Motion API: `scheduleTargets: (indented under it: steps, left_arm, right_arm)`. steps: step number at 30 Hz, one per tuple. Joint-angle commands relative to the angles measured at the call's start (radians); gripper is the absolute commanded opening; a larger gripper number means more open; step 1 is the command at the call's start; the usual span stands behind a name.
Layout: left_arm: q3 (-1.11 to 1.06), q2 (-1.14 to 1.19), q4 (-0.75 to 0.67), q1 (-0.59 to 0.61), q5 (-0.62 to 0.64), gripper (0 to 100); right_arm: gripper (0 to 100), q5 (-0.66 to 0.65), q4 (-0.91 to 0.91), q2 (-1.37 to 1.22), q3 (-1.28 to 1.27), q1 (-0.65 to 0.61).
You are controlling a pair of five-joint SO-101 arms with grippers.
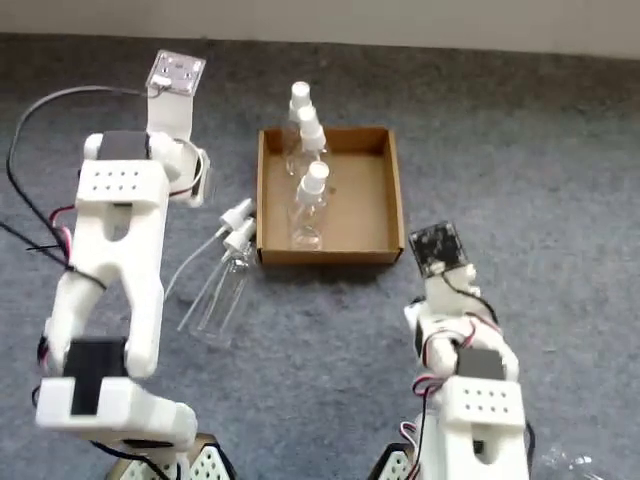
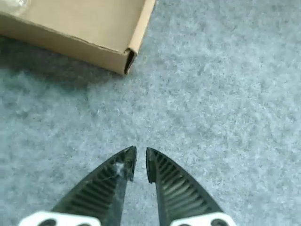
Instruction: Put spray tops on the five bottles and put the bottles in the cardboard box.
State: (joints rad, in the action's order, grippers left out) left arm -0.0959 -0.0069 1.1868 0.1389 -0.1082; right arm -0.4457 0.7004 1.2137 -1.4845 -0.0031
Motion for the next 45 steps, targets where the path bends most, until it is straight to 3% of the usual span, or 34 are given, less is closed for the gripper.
scheduleTargets:
  steps: [1,7,10,19,23,45]
  left_arm:
    - [-0.249,-0.249,-0.110,0.016,0.014,19]
    - [-0.591,-0.509,-0.212,0.027,0.011,19]
    - [-0.742,-0.641,-0.276,0.062,0.011,19]
    - [-1.047,-0.975,-0.351,0.246,0.011,19]
    - [-1.113,-1.043,-0.351,0.275,0.014,19]
    - [-1.158,-1.075,-0.351,0.269,0.015,19]
  right_arm:
    - [1.9,0.002,-0.030,0.191,-0.081,-0.012]
    - [1.9,0.006,-0.022,0.501,-0.312,-0.008]
    - [1.9,0.003,0.124,0.624,-0.360,-0.008]
    - [2.2,0.003,0.329,0.593,-0.337,-0.027]
    - [2.2,0.002,0.568,0.601,-0.335,-0.027]
    - [2.2,0.003,0.562,0.608,-0.335,-0.030]
